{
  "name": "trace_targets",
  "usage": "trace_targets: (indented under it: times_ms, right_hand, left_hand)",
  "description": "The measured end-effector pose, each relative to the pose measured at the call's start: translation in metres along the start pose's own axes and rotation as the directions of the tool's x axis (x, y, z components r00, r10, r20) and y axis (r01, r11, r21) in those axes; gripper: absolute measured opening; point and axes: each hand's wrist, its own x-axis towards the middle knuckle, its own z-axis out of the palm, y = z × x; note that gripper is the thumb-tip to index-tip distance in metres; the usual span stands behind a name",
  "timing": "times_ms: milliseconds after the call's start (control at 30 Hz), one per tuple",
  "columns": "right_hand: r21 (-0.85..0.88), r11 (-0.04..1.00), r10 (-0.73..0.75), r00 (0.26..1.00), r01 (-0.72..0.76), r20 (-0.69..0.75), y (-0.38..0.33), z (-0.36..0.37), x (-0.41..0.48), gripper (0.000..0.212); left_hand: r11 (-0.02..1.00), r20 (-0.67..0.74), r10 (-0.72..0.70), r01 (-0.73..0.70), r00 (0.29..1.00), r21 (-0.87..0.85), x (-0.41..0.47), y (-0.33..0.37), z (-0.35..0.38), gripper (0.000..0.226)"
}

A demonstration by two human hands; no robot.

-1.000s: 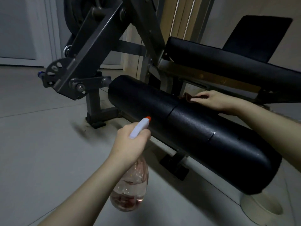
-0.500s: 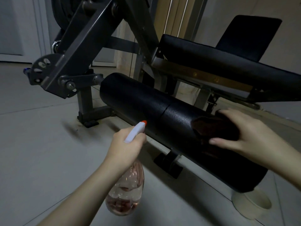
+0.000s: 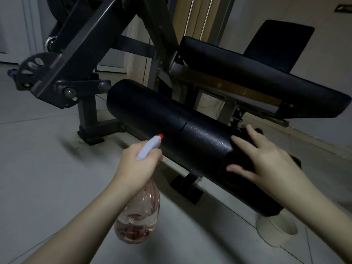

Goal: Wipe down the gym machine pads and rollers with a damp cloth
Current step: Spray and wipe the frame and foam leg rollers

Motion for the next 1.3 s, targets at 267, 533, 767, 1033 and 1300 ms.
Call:
trace_targets:
  times_ms: [267, 533, 767, 1033, 1300]
  right_hand:
    - [0.131, 0.986, 0.105, 0.994, -0.107, 0.023, -0.042, 0.003, 0.050, 0.076]
    - [0.059, 0.991, 0.123, 0.991, -0.120, -0.050, -0.054, 0.024, 0.053, 0.060]
    - [0.108, 0.994, 0.000, 0.998, 0.006, -0.063, -0.082, 0.030, 0.114, 0.056]
    - [0.170, 0.983, -0.056, 0.996, 0.066, -0.064, -0.117, 0.041, 0.189, 0.049]
    - [0.163, 0.983, -0.081, 0.995, 0.088, -0.051, -0.167, 0.055, 0.257, 0.049]
  left_hand:
    - [1.000, -0.002, 0.007, -0.007, 1.000, 0.030, -0.002, 0.002, 0.001, 0.046]
    - [1.000, -0.041, -0.021, 0.021, 0.999, -0.016, 0.001, -0.004, -0.015, 0.042]
    - [0.999, -0.072, -0.049, 0.050, 0.996, 0.011, 0.007, -0.011, -0.015, 0.043]
    - [0.997, -0.121, -0.082, 0.083, 0.989, 0.003, 0.012, -0.020, -0.014, 0.042]
    - [0.995, -0.169, -0.080, 0.089, 0.982, 0.047, 0.016, -0.038, -0.031, 0.034]
